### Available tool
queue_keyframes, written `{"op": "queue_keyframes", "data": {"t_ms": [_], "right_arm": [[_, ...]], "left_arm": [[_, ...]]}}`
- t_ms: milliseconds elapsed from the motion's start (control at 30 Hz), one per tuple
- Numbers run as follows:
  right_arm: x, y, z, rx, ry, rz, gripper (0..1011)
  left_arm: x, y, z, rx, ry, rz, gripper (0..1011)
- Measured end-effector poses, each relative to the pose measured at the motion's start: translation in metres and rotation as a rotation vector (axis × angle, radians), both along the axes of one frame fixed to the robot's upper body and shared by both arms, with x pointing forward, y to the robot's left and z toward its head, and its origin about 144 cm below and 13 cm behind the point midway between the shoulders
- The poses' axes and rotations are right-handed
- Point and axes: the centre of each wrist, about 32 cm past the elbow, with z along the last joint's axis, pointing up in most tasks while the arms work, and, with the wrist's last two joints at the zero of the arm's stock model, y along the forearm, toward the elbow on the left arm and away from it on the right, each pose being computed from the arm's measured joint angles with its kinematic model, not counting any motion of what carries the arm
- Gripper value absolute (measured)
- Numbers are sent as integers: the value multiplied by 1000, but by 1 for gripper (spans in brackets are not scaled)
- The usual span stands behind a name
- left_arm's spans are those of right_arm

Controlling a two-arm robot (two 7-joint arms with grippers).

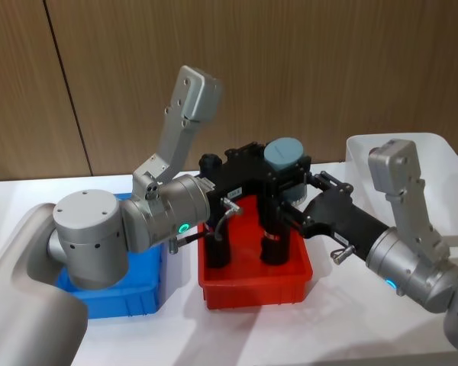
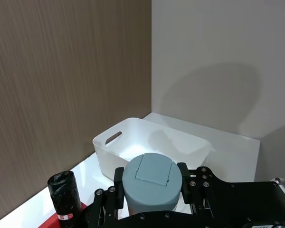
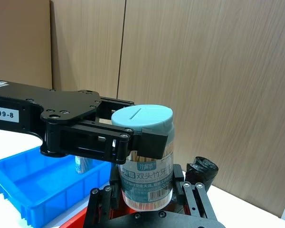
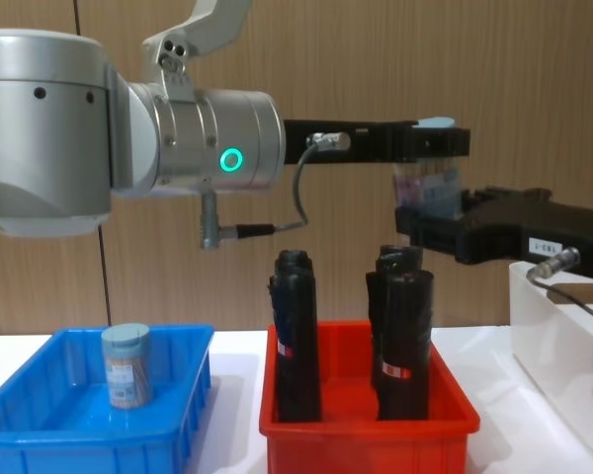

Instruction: Pick the cotton swabs from the blue box and place them into the white box.

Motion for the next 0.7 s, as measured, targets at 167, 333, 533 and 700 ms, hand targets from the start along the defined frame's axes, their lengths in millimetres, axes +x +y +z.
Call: {"op": "queue_keyframes", "data": {"t_ms": [167, 333, 533, 700], "right_arm": [[-1, -1, 1, 5, -7, 3, 639], [-2, -1, 2, 7, -13, 6, 639], [-4, 1, 4, 14, -30, 15, 639], [-5, 2, 4, 15, -33, 14, 639]], "left_arm": [[0, 0, 0, -2, -3, -2, 670], [0, 0, 1, -2, -3, -2, 670], [0, 0, 0, 5, 1, 1, 738], [0, 0, 0, 5, 1, 1, 868]]}}
